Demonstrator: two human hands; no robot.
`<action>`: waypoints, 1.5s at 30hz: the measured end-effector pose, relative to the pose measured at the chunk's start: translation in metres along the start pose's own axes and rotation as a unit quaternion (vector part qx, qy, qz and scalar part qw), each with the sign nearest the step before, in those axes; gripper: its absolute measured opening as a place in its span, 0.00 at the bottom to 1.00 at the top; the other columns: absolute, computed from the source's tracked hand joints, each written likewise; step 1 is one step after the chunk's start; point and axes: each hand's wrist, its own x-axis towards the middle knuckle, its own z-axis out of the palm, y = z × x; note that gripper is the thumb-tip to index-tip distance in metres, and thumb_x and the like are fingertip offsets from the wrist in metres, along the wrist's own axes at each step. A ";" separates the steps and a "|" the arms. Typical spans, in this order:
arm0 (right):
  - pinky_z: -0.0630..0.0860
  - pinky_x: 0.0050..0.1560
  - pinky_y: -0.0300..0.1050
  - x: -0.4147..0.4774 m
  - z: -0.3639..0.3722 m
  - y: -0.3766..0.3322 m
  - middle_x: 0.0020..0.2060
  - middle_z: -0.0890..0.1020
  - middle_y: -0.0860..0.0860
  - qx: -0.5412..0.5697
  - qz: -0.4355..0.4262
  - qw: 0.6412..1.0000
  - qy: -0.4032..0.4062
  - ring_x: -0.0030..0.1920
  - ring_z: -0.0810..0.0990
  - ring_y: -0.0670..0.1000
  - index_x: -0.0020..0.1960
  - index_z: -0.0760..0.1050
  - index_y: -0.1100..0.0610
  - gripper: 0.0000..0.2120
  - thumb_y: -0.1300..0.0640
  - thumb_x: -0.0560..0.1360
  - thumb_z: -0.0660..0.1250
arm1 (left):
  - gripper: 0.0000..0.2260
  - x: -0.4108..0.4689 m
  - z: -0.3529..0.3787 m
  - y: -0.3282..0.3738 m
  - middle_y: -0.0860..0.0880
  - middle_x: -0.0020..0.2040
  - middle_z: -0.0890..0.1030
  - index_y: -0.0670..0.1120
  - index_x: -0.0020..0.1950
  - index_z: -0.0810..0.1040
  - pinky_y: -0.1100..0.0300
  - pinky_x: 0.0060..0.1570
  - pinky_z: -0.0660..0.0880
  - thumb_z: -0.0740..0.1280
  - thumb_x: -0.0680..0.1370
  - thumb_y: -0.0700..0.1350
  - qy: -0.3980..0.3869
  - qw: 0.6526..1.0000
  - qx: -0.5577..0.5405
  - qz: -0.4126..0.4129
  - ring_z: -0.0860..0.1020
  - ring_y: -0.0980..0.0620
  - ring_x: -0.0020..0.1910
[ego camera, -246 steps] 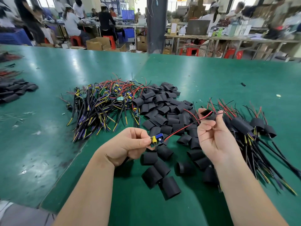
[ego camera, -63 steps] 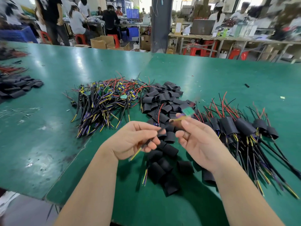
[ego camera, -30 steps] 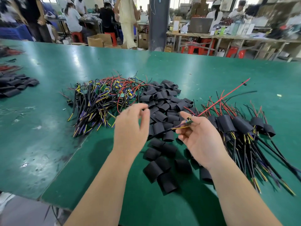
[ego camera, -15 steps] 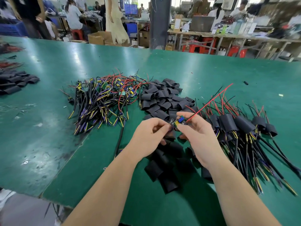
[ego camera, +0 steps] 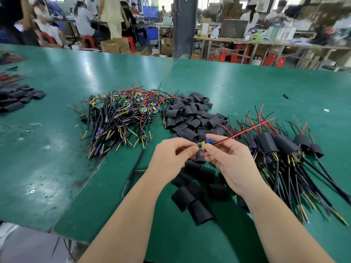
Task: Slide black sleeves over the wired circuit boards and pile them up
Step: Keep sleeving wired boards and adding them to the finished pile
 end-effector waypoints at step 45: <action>0.68 0.36 0.26 0.005 -0.009 0.005 0.29 0.77 0.36 -0.506 -0.122 0.851 -0.069 0.31 0.73 0.39 0.48 0.78 0.51 0.13 0.61 0.67 0.75 | 0.10 0.005 -0.007 -0.018 0.59 0.37 0.74 0.51 0.44 0.70 0.61 0.38 0.65 0.55 0.83 0.42 0.178 0.964 0.192 0.052 0.74 0.53 0.40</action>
